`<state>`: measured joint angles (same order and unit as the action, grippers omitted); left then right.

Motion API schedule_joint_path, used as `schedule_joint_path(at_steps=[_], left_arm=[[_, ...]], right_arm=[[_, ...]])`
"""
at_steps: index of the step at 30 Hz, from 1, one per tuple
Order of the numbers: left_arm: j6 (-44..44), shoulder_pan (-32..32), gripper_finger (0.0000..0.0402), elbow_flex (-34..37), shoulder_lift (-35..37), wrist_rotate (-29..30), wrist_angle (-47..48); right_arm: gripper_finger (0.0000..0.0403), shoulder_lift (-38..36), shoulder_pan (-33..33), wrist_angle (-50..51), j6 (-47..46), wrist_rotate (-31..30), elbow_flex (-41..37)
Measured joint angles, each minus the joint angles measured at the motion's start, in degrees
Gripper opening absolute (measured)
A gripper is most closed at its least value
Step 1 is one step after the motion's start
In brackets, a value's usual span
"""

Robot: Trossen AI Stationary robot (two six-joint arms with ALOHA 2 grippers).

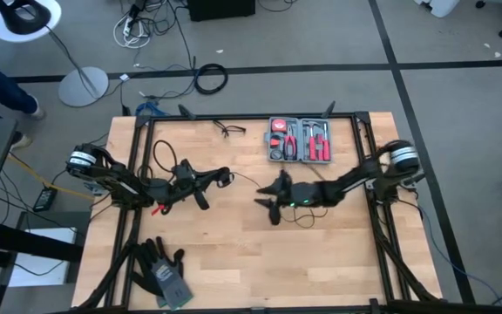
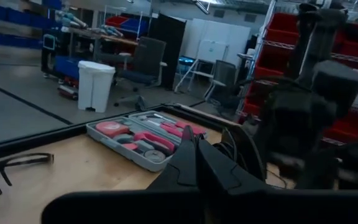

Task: Coil cords
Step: Coil the black wire onto the spool

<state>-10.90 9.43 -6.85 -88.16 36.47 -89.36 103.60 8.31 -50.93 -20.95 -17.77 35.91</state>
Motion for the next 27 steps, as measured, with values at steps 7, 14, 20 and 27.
schedule_joint_path(at_steps=[7, 14, 20, 27], left_arm=[[0.9, 0.0, 0.0, 0.0, 0.0, -5.0, -0.1], [3.2, 0.0, 0.0, 0.0, 0.0, -7.7, -0.1], [3.5, 0.0, 0.0, 0.0, 0.0, -7.7, 0.3], [3.2, 0.0, 0.0, 0.0, 0.0, -7.7, 1.5]], right_arm=[[0.016, 9.0, -3.6, -1.7, 6.7, 1.2, 10.1], [0.0158, 7.8, -8.0, -1.6, 8.6, 10.0, 12.0], [0.0144, 7.6, -9.0, -2.3, 8.7, 14.6, 12.0], [0.0097, 7.6, -9.2, -5.7, 10.9, 15.2, 12.0]])
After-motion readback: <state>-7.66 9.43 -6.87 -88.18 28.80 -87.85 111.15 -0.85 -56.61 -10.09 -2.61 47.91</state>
